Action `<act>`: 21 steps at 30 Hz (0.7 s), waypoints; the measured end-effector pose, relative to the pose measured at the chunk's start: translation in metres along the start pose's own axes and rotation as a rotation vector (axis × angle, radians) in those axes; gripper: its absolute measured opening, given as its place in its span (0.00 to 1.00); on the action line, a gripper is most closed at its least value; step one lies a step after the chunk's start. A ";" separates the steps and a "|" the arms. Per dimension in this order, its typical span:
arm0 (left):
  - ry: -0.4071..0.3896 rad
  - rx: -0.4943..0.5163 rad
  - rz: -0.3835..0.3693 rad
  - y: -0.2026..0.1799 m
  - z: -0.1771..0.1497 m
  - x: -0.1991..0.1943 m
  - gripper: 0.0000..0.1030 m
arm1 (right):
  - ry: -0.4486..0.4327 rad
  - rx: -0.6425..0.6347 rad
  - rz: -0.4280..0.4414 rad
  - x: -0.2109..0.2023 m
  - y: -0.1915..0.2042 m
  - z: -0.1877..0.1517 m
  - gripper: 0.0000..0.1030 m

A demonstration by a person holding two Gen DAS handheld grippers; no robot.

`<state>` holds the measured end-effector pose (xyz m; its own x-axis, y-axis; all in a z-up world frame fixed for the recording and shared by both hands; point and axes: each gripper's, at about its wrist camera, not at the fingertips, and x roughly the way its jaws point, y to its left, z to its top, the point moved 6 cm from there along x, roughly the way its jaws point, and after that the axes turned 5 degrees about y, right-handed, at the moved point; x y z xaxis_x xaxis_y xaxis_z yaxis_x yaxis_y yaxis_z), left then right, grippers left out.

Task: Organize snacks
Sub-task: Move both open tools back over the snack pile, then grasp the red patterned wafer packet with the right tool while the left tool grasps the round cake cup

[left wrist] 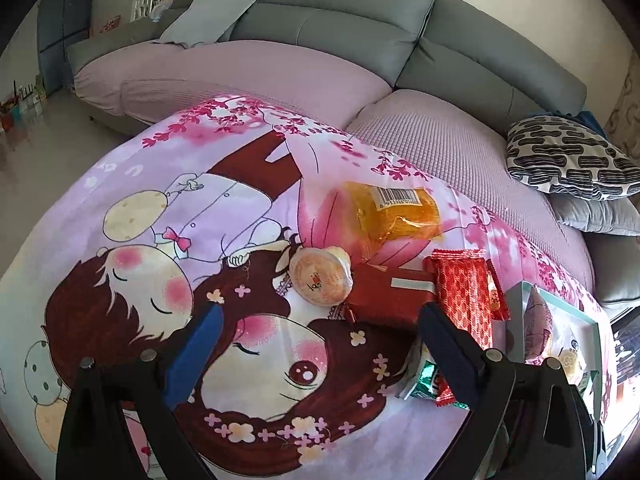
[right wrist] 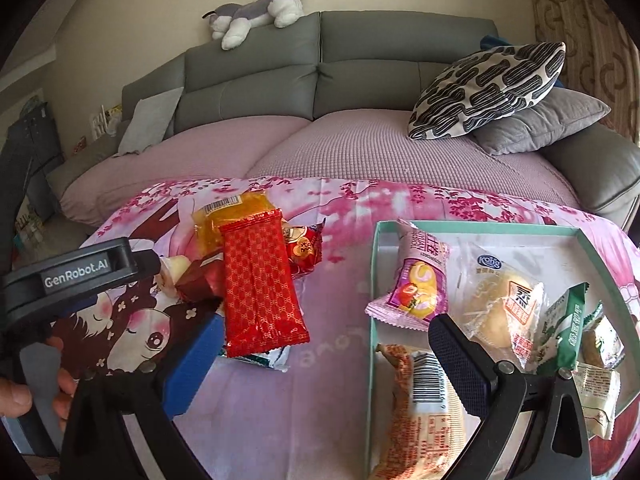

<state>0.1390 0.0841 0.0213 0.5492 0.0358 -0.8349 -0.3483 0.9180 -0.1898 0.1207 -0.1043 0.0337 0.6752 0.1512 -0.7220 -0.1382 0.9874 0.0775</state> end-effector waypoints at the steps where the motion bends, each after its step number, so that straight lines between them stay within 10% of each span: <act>1: -0.006 0.004 0.007 0.002 0.003 0.001 0.95 | -0.002 -0.008 0.001 0.001 0.004 0.001 1.00; 21: 0.052 -0.004 0.005 0.023 0.023 0.054 0.98 | 0.092 -0.177 -0.015 0.066 0.050 0.019 0.88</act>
<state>0.1787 0.1161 -0.0164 0.5070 0.0197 -0.8617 -0.3542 0.9162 -0.1874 0.1723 -0.0440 0.0031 0.6099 0.1236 -0.7828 -0.2592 0.9645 -0.0497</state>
